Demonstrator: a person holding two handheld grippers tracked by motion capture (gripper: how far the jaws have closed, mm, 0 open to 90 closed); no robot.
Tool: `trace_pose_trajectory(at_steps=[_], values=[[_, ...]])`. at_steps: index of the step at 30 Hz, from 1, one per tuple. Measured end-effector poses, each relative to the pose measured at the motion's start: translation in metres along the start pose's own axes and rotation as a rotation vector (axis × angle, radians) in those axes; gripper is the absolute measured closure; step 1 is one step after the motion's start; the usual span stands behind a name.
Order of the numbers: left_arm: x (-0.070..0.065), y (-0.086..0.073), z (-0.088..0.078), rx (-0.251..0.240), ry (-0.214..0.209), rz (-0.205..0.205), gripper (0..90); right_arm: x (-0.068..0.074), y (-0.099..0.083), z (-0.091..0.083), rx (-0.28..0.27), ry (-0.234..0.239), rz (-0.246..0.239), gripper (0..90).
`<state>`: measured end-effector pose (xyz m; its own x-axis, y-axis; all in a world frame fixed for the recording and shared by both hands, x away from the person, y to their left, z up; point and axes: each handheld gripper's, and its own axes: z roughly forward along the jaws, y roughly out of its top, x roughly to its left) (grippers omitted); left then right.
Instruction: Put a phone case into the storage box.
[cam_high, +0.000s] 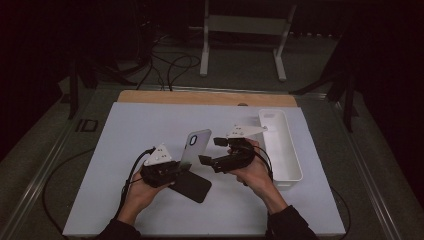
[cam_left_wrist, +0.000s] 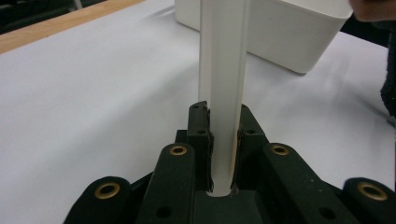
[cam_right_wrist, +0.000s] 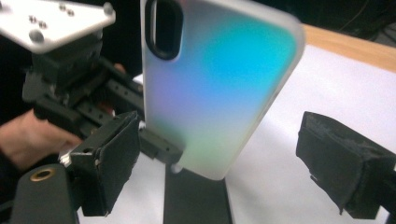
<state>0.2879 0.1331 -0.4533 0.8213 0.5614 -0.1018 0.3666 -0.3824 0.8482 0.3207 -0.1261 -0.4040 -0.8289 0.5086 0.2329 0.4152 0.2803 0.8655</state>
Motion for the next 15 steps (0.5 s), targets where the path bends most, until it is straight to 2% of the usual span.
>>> trace_pose_trajectory(at_steps=[3,10,12,15], values=[[-0.002,0.0,0.003,0.008,0.015,-0.006,80.7,0.003,0.004,-0.001,-0.029,-0.027,0.026,14.1],[-0.006,0.0,0.008,0.01,0.026,-0.017,80.7,0.005,0.008,0.0,-0.058,-0.041,0.069,14.4],[-0.007,-0.001,0.01,0.008,0.038,-0.025,80.7,0.006,0.009,0.003,-0.076,-0.05,0.109,14.9],[-0.009,-0.001,0.013,0.01,0.038,-0.029,80.8,0.006,0.008,0.006,-0.082,-0.056,0.128,14.9]])
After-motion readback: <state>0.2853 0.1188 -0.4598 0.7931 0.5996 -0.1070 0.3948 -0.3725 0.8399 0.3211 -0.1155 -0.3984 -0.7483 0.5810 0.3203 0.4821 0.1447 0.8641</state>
